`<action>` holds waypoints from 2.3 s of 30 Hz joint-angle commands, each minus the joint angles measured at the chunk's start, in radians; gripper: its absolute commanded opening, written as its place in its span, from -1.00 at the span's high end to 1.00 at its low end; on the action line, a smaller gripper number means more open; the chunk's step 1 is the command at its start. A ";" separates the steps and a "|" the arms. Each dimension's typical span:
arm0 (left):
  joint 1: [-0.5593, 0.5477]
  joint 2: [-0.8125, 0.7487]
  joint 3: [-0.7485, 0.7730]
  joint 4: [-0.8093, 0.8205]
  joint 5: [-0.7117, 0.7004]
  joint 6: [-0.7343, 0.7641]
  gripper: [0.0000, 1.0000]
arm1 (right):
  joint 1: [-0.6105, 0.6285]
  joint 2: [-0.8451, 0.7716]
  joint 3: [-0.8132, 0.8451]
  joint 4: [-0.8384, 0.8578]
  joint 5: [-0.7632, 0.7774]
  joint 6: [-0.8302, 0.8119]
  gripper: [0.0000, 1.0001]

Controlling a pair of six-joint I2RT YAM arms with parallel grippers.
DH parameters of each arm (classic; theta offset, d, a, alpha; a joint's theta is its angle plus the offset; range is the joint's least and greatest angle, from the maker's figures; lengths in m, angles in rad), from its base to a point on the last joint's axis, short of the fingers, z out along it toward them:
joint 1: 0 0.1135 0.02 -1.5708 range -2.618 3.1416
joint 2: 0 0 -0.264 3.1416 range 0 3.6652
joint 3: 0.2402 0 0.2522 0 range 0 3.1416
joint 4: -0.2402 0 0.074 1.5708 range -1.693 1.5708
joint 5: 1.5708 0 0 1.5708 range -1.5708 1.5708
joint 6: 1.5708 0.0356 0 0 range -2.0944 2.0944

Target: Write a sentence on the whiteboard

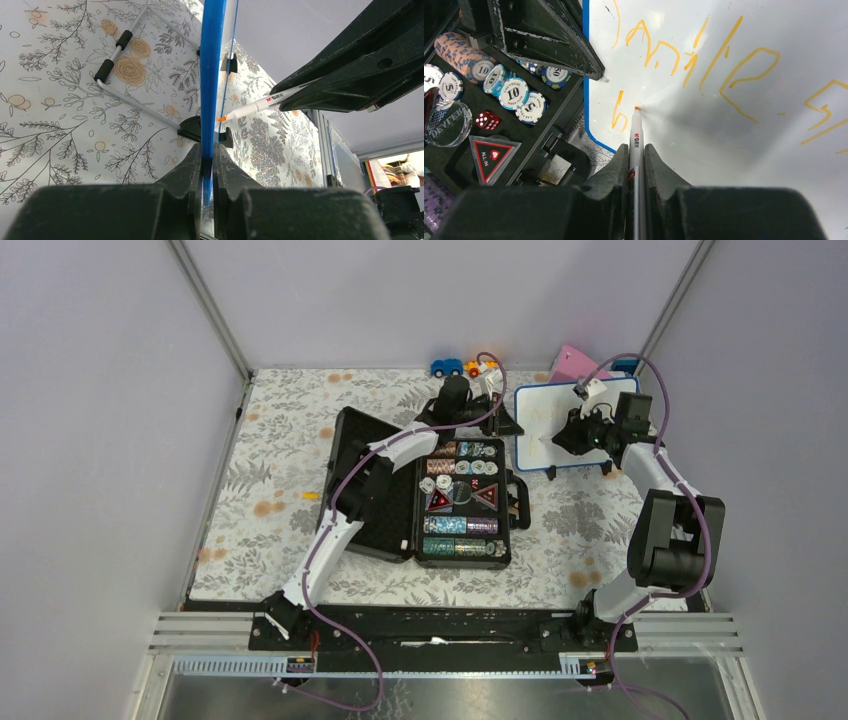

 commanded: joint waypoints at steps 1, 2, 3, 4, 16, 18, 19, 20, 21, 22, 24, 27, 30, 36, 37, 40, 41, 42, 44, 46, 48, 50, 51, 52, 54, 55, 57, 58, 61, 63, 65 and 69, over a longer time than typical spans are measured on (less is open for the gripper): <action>0.019 -0.055 -0.003 0.007 -0.003 -0.002 1.00 | 0.002 -0.017 -0.019 0.008 0.044 -0.037 1.00; 0.019 -0.057 -0.004 0.006 -0.003 -0.001 1.00 | 0.002 -0.019 -0.023 0.008 0.046 -0.040 1.00; 0.019 -0.058 -0.005 0.006 -0.003 -0.001 1.00 | 0.002 -0.020 -0.027 0.008 0.050 -0.043 1.00; 0.019 -0.058 -0.004 0.006 -0.003 -0.001 1.00 | 0.002 -0.022 -0.032 0.009 0.052 -0.046 1.00; 0.019 -0.057 -0.004 0.008 -0.005 -0.003 1.00 | 0.002 -0.043 -0.076 0.003 0.052 -0.062 1.00; 0.019 -0.058 -0.004 0.007 -0.005 -0.002 1.00 | 0.002 -0.044 -0.080 0.002 0.048 -0.062 1.00; 0.019 -0.057 -0.004 0.008 -0.004 -0.003 1.00 | 0.002 -0.044 -0.079 0.001 0.046 -0.062 1.00; 0.020 -0.058 -0.004 0.008 -0.004 -0.002 1.00 | 0.002 -0.044 -0.079 -0.001 0.043 -0.062 1.00; 0.020 -0.057 -0.005 0.007 -0.005 -0.003 1.00 | 0.002 -0.046 -0.079 0.000 0.043 -0.061 1.00; 0.019 -0.058 -0.004 0.007 -0.005 -0.001 1.00 | 0.002 -0.045 -0.076 0.000 0.041 -0.060 1.00; 0.019 -0.059 -0.004 0.007 -0.005 -0.001 1.00 | 0.002 -0.045 -0.071 -0.003 0.037 -0.058 1.00; 0.019 -0.058 -0.005 0.007 -0.005 -0.001 1.00 | 0.002 -0.044 -0.056 -0.004 0.031 -0.051 1.00; 0.020 -0.059 -0.005 0.008 -0.005 -0.003 1.00 | 0.002 -0.041 -0.040 -0.005 0.024 -0.039 1.00; 0.019 -0.059 -0.004 0.007 -0.005 -0.003 1.00 | 0.002 -0.020 -0.009 -0.002 0.019 -0.023 1.00; 0.019 -0.059 -0.005 0.009 -0.005 -0.003 1.00 | 0.002 -0.019 -0.005 0.000 0.017 -0.018 1.00; 0.020 -0.059 -0.005 0.007 -0.004 -0.003 1.00 | 0.003 -0.013 0.001 0.009 0.012 -0.008 1.00; 0.019 -0.059 -0.005 0.007 -0.003 -0.002 1.00 | 0.003 -0.013 0.003 0.009 0.010 -0.006 1.00; 0.019 -0.059 -0.004 0.007 -0.003 -0.001 1.00 | 0.003 -0.011 0.004 0.010 0.010 -0.005 1.00; 0.019 -0.059 -0.005 0.006 -0.003 -0.001 1.00 | 0.003 -0.011 0.005 0.010 0.010 -0.004 1.00; 0.020 -0.060 -0.006 0.006 -0.004 -0.001 1.00 | 0.003 -0.011 0.005 0.013 0.015 -0.003 1.00; 0.020 -0.060 -0.006 0.006 -0.005 -0.001 1.00 | 0.003 -0.010 0.006 0.020 0.025 0.001 1.00; 0.020 -0.060 -0.005 0.006 -0.006 -0.002 1.00 | 0.003 -0.011 0.007 0.026 0.036 0.006 1.00; 0.021 -0.060 -0.004 0.006 -0.006 -0.002 1.00 | 0.003 -0.010 0.007 0.026 0.040 0.006 1.00; 0.020 -0.060 -0.005 0.006 -0.007 -0.002 1.00 | 0.003 -0.011 0.009 0.026 0.046 0.007 1.00; 0.020 -0.061 -0.006 0.006 -0.007 -0.001 1.00 | 0.003 -0.012 0.009 0.027 0.061 0.005 1.00; 0.020 -0.061 -0.006 0.006 -0.006 -0.001 1.00 | 0.002 -0.014 0.008 0.027 0.067 0.004 1.00; 0.020 -0.060 -0.004 0.006 -0.006 -0.001 1.00 | 0.000 -0.017 0.009 0.028 0.073 0.004 1.00; 0.021 -0.059 -0.004 0.006 -0.007 -0.001 1.00 | 0.000 -0.018 0.009 0.027 0.075 0.004 1.00; 0.020 -0.060 -0.007 0.004 -0.005 -0.001 1.00 | -0.001 -0.017 0.008 0.027 0.076 0.003 1.00; 0.020 -0.062 -0.007 0.004 -0.005 -0.001 1.00 | -0.001 -0.015 0.009 0.030 0.078 0.008 1.00; 0.020 -0.064 -0.008 0.004 -0.006 0.000 1.00 | -0.001 -0.014 0.008 0.042 0.079 0.021 1.00; 0.023 -0.064 -0.009 0.002 -0.005 0.001 1.00 | -0.006 -0.015 0.011 0.060 0.078 0.047 1.00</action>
